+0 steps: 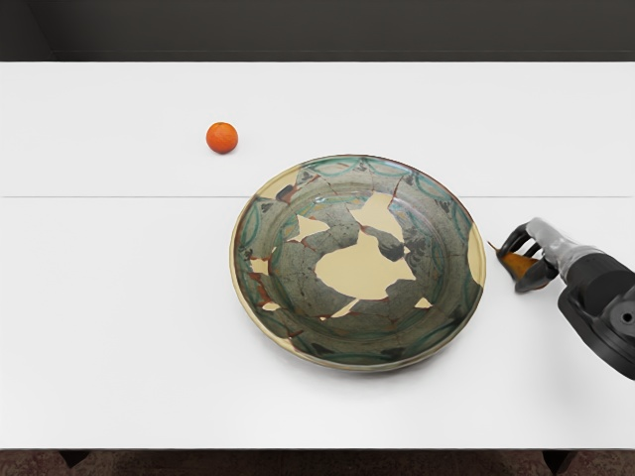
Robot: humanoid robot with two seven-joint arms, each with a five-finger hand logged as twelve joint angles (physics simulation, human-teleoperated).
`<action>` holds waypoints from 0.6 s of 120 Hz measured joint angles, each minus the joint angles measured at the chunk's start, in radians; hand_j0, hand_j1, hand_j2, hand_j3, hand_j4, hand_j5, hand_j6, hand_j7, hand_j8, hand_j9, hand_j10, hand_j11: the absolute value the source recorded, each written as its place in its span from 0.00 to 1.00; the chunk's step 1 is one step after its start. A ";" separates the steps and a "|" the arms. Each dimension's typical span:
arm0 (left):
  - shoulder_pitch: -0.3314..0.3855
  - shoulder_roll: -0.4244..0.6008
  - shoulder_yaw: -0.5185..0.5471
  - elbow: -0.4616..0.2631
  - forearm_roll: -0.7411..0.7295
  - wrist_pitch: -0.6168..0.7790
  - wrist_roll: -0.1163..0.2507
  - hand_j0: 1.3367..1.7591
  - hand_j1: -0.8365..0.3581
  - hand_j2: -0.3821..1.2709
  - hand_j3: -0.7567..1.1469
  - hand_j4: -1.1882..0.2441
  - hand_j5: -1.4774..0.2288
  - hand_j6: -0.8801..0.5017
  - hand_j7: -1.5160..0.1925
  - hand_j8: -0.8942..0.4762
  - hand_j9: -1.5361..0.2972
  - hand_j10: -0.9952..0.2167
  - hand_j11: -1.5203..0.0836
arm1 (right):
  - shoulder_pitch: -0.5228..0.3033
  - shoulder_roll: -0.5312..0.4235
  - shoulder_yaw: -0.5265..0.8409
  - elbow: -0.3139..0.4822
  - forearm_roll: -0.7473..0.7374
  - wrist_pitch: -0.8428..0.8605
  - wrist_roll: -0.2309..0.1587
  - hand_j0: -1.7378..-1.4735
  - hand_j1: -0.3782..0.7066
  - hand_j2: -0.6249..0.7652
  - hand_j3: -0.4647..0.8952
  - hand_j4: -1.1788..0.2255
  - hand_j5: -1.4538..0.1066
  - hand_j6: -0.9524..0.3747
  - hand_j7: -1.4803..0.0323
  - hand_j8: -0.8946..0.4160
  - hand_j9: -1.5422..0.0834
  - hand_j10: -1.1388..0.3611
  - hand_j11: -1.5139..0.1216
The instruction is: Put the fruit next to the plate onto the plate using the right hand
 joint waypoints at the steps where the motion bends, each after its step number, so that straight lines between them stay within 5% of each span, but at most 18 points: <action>1: 0.000 0.000 0.000 0.000 0.000 0.000 0.000 0.76 0.99 0.23 0.40 0.83 0.87 0.64 0.89 0.65 0.84 0.82 0.95 | 0.000 0.000 0.000 0.000 0.000 0.000 0.000 0.31 0.64 0.58 0.34 0.37 0.36 0.51 0.40 0.40 0.40 0.41 0.38; 72: -0.002 0.000 0.001 0.000 0.000 0.000 0.000 0.76 0.99 0.23 0.40 0.83 0.87 0.64 0.89 0.65 0.84 0.82 0.95 | 0.000 -0.021 0.001 0.017 0.002 -0.001 0.000 0.31 0.65 0.64 0.34 0.33 0.29 0.44 0.34 0.39 0.34 0.43 0.32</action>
